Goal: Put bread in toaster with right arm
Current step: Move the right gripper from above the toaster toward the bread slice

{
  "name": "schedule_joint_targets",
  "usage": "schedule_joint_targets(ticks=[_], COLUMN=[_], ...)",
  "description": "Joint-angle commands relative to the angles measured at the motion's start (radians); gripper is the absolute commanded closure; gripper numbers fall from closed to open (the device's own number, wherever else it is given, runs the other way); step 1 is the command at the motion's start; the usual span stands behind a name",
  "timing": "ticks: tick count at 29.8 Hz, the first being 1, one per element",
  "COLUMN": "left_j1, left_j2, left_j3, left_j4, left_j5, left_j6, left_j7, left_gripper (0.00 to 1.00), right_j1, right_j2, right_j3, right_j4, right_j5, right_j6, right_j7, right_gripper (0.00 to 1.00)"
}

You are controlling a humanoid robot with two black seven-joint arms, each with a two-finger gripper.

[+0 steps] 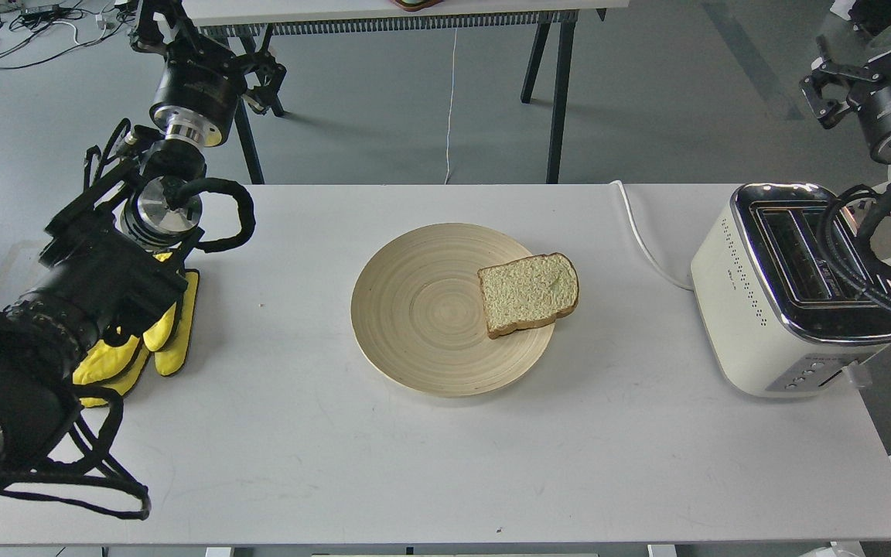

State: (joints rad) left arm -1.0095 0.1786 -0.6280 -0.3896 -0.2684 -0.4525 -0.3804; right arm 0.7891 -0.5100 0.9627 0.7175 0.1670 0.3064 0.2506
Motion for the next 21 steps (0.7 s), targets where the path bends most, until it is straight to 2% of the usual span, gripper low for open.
schedule_joint_targets(ticks=[1,7,11,15,18,21], left_j1=[0.0,0.0,0.002,0.002,0.002,0.002], left_j2=[-0.004,0.007,0.002,0.002,0.002,0.002], left_j3=[0.001,-0.001,-0.001,-0.001,-0.001,-0.001], left_j4=[0.0,0.008,0.008,0.008,0.008,0.008], left_j5=[0.002,-0.003,-0.003,-0.003,-0.003,-0.003], left_j6=[0.001,-0.003,-0.008,-0.008,-0.009,-0.009], left_j7=[-0.002,-0.002,-0.002,-0.002,-0.002,-0.002], left_gripper=[0.0,0.0,0.0,0.0,0.0,0.0], right_j1=[-0.001,0.016,0.064,0.098,0.095,0.091], right_j2=[0.001,-0.002,-0.018,-0.056,-0.071,-0.058], right_j3=[-0.015,-0.035,-0.122,-0.222,-0.327,-0.413], right_j4=[0.01,0.019,0.081,0.17,0.265,0.29], right_j5=[-0.001,-0.035,-0.162,-0.43,-0.752,-0.995], right_j6=[0.005,-0.006,-0.047,-0.137,-0.226,-0.328], right_j7=[0.004,0.003,0.004,0.003,0.001,-0.008], right_gripper=[0.01,0.01,0.01,0.01,0.01,0.01])
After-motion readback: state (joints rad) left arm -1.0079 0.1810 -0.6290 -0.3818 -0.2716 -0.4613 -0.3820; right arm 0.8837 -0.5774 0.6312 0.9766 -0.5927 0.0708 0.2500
